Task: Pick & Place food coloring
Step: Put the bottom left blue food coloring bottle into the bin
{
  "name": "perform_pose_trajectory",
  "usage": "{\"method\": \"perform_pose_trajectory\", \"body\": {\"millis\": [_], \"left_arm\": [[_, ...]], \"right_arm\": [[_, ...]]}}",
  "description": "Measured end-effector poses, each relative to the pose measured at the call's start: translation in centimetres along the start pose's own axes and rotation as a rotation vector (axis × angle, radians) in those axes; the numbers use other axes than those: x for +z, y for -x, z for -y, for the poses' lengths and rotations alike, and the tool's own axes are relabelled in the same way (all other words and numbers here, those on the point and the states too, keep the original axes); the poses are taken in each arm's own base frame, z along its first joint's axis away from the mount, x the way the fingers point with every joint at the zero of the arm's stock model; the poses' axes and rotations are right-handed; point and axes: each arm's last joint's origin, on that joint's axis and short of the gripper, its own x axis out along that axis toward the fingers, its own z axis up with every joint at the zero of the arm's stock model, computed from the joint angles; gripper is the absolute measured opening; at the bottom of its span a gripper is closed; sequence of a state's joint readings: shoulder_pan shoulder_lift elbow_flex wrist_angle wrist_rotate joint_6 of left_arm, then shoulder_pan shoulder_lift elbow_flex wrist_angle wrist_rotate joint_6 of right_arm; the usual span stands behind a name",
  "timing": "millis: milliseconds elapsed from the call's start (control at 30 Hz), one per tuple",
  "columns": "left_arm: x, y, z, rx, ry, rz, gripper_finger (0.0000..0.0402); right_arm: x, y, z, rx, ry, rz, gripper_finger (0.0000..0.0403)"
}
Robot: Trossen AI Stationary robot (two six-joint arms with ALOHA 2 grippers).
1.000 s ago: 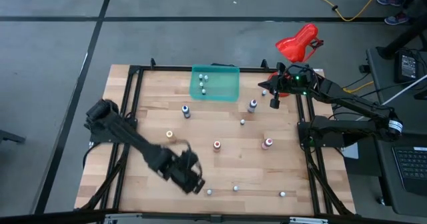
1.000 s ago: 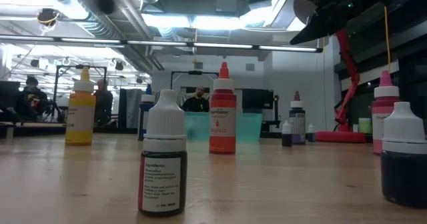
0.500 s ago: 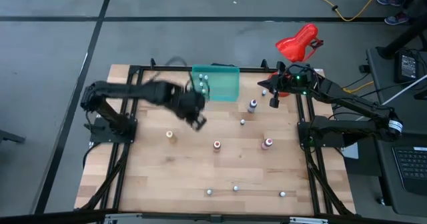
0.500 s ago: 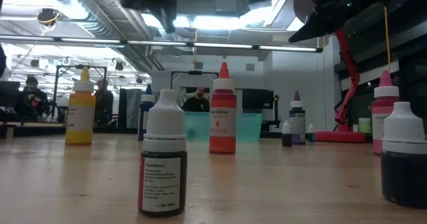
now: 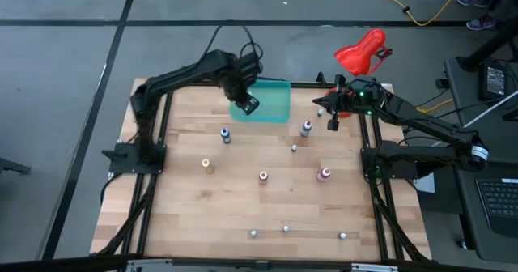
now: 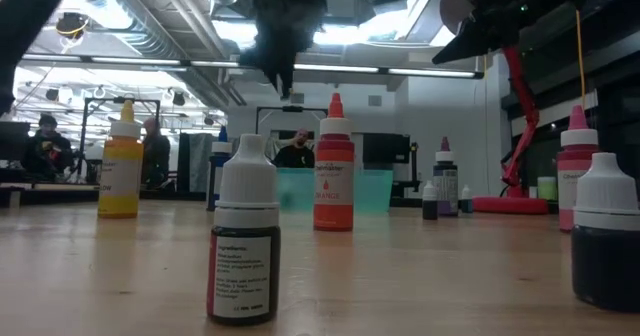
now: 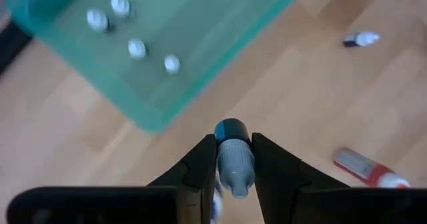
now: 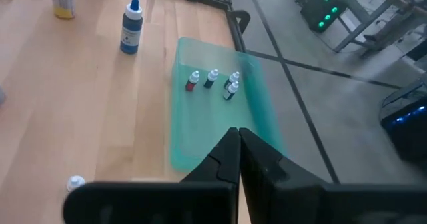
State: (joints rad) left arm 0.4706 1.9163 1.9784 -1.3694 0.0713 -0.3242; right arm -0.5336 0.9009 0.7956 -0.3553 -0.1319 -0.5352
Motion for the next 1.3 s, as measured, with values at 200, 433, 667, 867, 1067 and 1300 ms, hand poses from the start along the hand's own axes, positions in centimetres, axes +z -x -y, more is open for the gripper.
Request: {"method": "perform_pose_trajectory", "body": {"millis": [200, 433, 667, 867, 1067, 1300], "left_arm": [[3.6, -3.6, -3.0, -0.003, -0.11, -0.038, 0.0079], [5.1, -7.5, -5.7, 0.041, -0.23, -0.111, 0.0081], [6.4, -10.2, -6.2, 0.031, -0.325, -0.078, 0.0081], [7.0, -12.0, -6.1, 0.031, -0.369, -0.066, 0.0081], [7.1, -14.3, -6.3, 0.031, -0.384, -0.097, 0.0082], [7.0, -16.3, -6.0, 0.08, -0.421, -0.13, 0.0081]], "right_arm": [[0.0, 0.0, 0.0, -0.006, 0.024, -0.004, 0.0012], [0.0, 0.0, 0.0, -0.006, 0.021, -0.004, 0.0012], [0.0, 0.0, 0.0, -0.008, 0.02, -0.005, 0.0012], [0.0, 0.0, 0.0, -0.008, 0.02, -0.006, 0.0012], [0.0, 0.0, 0.0, -0.008, 0.02, -0.006, 0.0012], [0.0, 0.0, 0.0, -0.008, 0.02, -0.006, 0.0012]]}}
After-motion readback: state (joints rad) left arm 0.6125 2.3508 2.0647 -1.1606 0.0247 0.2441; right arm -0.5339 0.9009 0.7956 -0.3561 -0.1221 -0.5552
